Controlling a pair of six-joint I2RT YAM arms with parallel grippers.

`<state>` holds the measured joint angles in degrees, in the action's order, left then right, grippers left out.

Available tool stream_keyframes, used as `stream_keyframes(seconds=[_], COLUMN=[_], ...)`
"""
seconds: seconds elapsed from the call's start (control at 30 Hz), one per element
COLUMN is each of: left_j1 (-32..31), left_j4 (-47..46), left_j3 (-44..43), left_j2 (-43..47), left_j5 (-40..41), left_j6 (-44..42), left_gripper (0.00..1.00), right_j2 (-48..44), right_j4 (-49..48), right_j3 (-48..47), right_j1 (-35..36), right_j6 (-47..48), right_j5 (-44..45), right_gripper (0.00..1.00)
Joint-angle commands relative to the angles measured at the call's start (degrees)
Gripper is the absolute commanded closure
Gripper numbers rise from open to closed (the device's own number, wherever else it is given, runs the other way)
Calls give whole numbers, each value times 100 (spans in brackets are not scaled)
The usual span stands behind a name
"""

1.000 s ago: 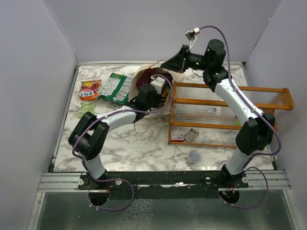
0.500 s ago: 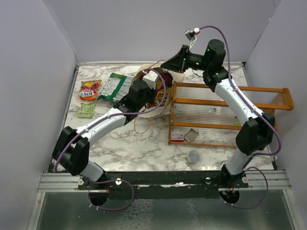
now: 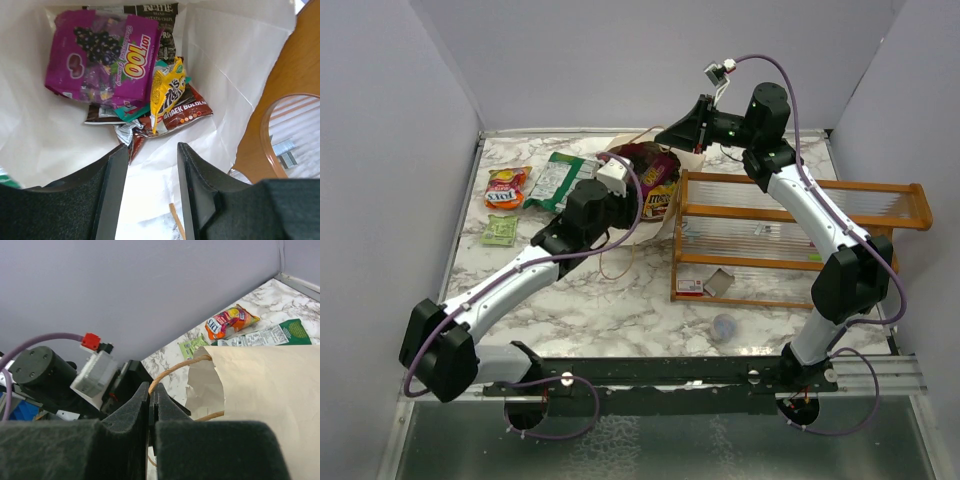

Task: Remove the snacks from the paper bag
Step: Take out the snack from the paper bag.

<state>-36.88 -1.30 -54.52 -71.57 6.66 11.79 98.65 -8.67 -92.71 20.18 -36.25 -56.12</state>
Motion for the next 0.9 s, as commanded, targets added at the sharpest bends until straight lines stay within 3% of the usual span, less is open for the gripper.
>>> stream_keyframes(seconds=[0.0, 0.17, 0.47, 0.7, 0.87], left_j1=[-12, -14, -12, -12, -12], left_j4=[-664, -886, -1287, -1149, -828], left_j3=[59, -408, -1060, -1122, -886], left_j2=[-574, -1565, -2813, -2776, -2178], left_j5=[-266, 53, 172, 253, 157], left_j6=[284, 400, 346, 220, 284], left_gripper=[51, 39, 45, 77, 93], right_j2=[-150, -191, -157, -184, -123], right_j4=[-127, -93, -99, -16, -14], right_j3=[42, 38, -9, -72, -86], right_j1=[1, 3, -2, 3, 3], right_j6=[6, 16, 1, 68, 65], right_j5=[-49, -23, -52, -24, -38], right_gripper=[99, 99, 99, 99, 99])
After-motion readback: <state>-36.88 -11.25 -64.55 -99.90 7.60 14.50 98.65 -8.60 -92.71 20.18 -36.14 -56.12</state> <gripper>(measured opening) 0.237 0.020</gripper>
